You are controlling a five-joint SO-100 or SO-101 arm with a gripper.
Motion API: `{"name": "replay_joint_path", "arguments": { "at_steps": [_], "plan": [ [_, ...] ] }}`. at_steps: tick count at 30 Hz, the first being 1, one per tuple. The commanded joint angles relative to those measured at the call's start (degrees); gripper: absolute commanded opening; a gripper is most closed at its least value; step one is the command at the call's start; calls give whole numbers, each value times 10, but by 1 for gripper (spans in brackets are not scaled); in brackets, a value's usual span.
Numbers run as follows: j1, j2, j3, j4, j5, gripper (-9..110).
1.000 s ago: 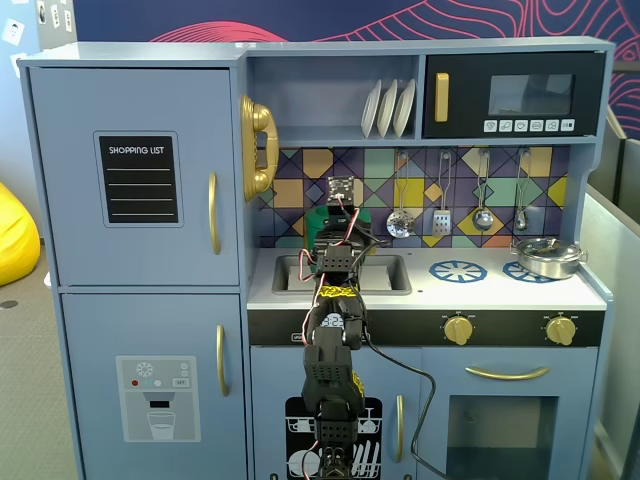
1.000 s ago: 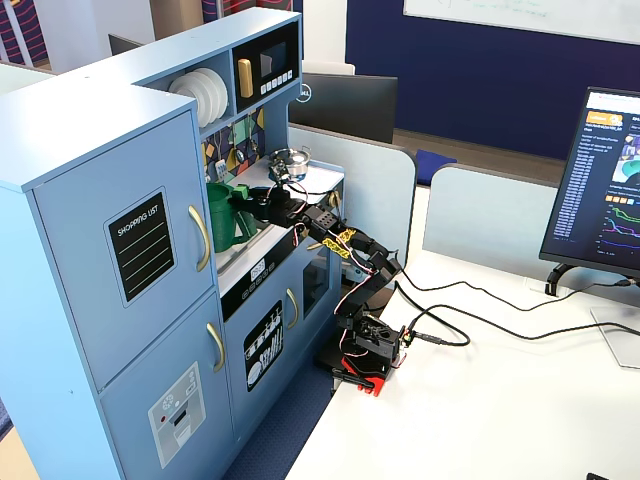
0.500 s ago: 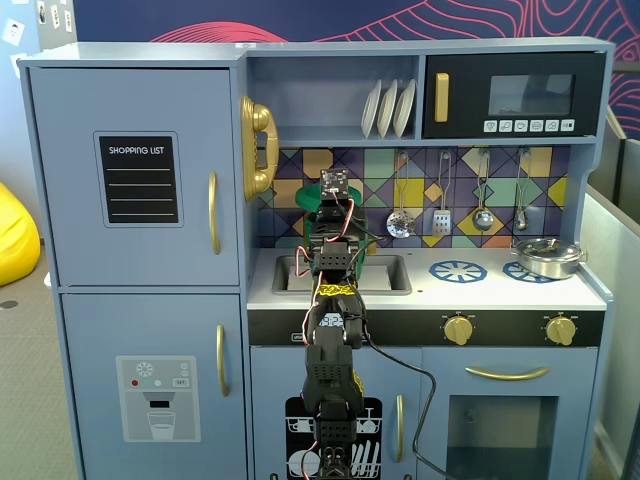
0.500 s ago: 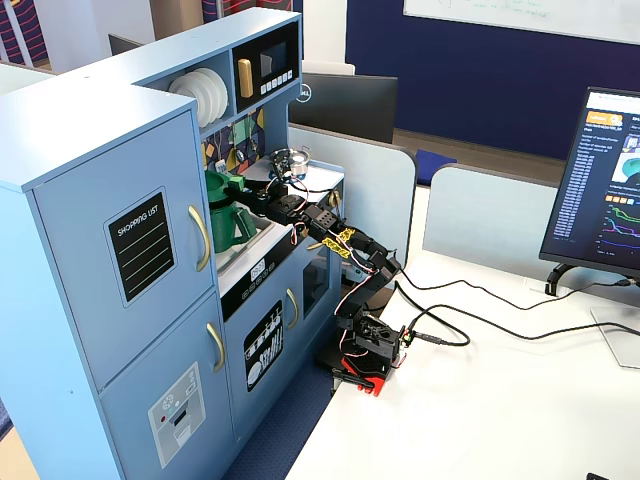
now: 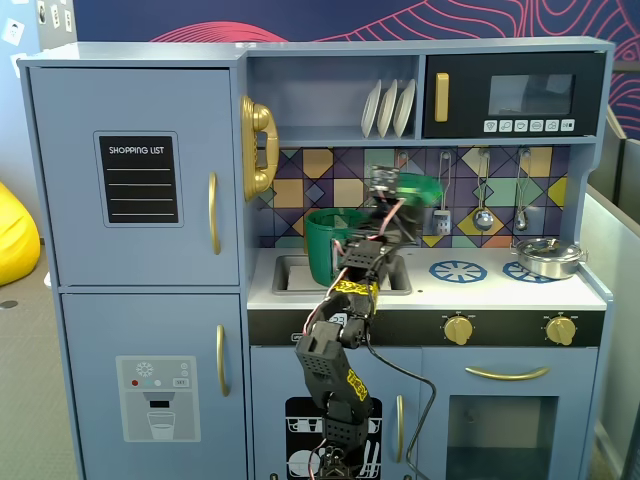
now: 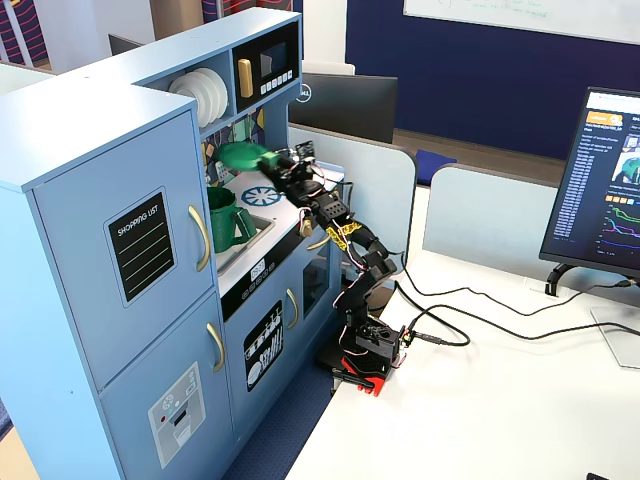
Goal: Take off the lid from the green recipient and place it on the counter
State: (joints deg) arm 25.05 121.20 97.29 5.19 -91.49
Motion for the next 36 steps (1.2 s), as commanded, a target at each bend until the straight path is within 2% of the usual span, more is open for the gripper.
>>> {"name": "replay_joint_path", "arguments": {
  "at_steps": [1, 12, 36],
  "plan": [
    [37, 10, 22, -66, 12, 0],
    [59, -32, 296, -324, -13, 0],
    [88, -77, 316, -340, -41, 0]
  ]
}}
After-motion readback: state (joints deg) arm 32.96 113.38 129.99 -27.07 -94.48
